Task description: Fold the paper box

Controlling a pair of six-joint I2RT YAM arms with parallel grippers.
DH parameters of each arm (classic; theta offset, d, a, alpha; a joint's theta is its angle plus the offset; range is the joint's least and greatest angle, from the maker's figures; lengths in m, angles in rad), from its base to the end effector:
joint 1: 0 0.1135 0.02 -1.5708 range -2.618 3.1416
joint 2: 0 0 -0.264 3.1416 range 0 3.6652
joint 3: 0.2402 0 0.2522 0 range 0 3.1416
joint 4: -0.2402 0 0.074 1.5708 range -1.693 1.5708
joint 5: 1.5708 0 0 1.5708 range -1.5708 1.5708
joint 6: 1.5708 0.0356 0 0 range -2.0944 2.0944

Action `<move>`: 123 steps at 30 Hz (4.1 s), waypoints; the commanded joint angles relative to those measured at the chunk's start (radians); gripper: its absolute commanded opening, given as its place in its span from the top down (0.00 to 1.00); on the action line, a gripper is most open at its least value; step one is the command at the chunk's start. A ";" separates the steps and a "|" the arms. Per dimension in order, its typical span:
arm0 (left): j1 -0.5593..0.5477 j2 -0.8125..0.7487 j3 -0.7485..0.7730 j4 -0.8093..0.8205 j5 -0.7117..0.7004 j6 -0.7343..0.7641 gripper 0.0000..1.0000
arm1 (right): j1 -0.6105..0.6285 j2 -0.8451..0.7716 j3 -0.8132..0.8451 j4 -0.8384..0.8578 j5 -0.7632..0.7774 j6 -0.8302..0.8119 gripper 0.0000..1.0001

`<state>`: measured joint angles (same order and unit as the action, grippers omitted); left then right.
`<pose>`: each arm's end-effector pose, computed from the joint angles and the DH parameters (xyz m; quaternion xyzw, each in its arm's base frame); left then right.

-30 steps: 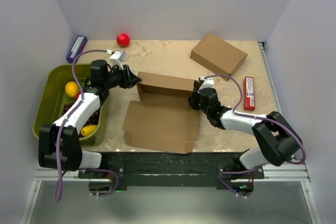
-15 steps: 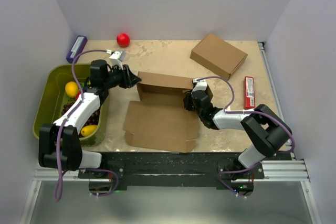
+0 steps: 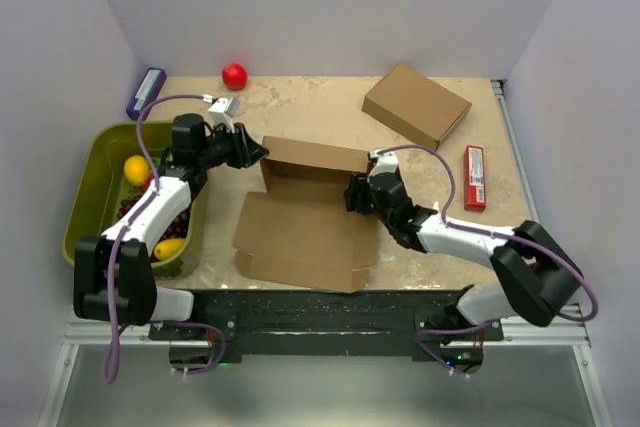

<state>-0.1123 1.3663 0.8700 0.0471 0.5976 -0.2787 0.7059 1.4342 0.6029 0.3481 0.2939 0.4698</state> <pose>0.2994 -0.0539 0.2632 0.0888 0.8195 -0.3433 0.4502 0.2268 0.1797 0.1843 -0.0245 0.8496 0.1796 0.4954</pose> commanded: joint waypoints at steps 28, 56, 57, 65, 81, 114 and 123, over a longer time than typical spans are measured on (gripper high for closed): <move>0.000 0.030 -0.031 -0.104 -0.059 0.036 0.69 | 0.092 -0.052 0.011 -0.544 -0.029 0.179 0.71; 0.000 0.024 -0.034 -0.107 -0.056 0.038 0.69 | -0.146 -0.227 0.270 -0.707 0.010 0.044 0.27; 0.000 0.024 -0.034 -0.107 -0.056 0.039 0.69 | -0.152 -0.228 0.270 -0.701 0.011 0.038 0.27; 0.000 0.024 -0.032 -0.108 -0.061 0.041 0.69 | -0.164 -0.285 0.273 -0.702 0.014 0.021 0.28; 0.000 0.024 -0.034 -0.104 -0.050 0.038 0.69 | -0.273 -0.333 0.344 -0.772 -0.065 -0.082 0.26; -0.043 0.017 -0.020 -0.150 -0.162 0.084 0.70 | -0.292 -0.224 0.291 -0.701 -0.275 -0.036 0.99; -0.095 0.007 -0.009 -0.179 -0.245 0.113 0.71 | -0.292 -0.193 0.347 -0.710 -0.371 0.013 1.00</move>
<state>-0.1802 1.3460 0.8734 0.0315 0.4465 -0.2428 0.4141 1.2541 0.8791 -0.4065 0.0227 0.4385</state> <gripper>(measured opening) 0.304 0.026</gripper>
